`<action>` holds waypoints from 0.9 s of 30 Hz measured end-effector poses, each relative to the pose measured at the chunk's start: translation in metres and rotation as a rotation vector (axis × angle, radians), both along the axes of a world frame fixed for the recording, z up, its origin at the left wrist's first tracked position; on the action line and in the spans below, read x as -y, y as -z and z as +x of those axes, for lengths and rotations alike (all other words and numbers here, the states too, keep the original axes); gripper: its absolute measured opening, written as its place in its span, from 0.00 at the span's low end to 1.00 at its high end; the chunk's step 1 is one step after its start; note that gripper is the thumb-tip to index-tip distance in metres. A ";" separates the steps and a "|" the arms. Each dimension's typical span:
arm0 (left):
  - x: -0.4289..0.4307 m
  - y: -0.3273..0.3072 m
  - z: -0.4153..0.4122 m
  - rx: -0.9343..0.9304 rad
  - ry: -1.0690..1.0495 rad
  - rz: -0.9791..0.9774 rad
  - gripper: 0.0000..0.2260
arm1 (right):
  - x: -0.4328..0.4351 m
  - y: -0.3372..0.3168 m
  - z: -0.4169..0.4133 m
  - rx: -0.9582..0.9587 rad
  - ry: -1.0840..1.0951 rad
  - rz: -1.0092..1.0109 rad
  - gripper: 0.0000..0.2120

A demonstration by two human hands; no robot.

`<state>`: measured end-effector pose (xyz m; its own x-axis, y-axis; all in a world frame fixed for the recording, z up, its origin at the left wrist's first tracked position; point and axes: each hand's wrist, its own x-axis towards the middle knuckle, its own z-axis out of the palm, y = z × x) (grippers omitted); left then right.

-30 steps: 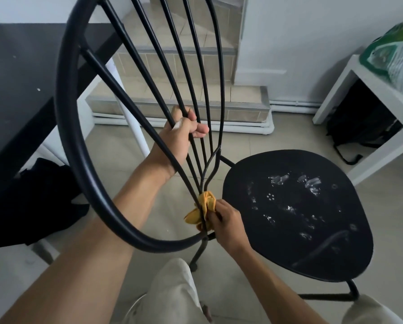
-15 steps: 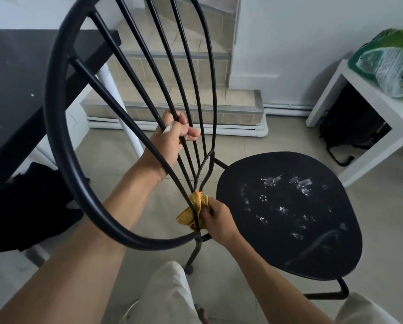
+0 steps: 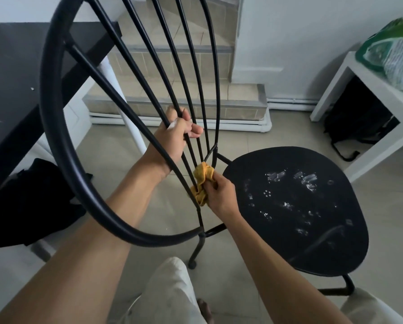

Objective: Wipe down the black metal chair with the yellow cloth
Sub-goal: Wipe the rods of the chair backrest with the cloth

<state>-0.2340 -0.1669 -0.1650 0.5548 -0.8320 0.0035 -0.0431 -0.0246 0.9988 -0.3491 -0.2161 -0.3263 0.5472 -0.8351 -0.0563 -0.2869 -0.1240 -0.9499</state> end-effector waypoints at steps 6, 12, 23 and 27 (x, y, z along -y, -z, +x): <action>0.000 -0.001 -0.001 0.033 0.000 0.006 0.05 | 0.001 0.004 -0.001 -0.014 -0.067 -0.140 0.04; 0.001 0.001 -0.001 0.017 0.003 0.010 0.05 | 0.019 -0.010 0.004 -0.283 -0.380 -0.556 0.10; 0.000 0.002 -0.001 0.000 0.004 0.018 0.09 | 0.055 -0.037 -0.003 -0.327 -0.087 -0.261 0.05; -0.001 0.000 -0.001 -0.002 -0.020 0.030 0.04 | 0.045 -0.024 0.032 -0.277 -0.182 -0.374 0.07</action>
<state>-0.2352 -0.1663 -0.1652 0.5713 -0.8204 -0.0223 -0.0400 -0.0550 0.9977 -0.3167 -0.2607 -0.3023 0.6928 -0.7182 0.0655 -0.4639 -0.5134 -0.7220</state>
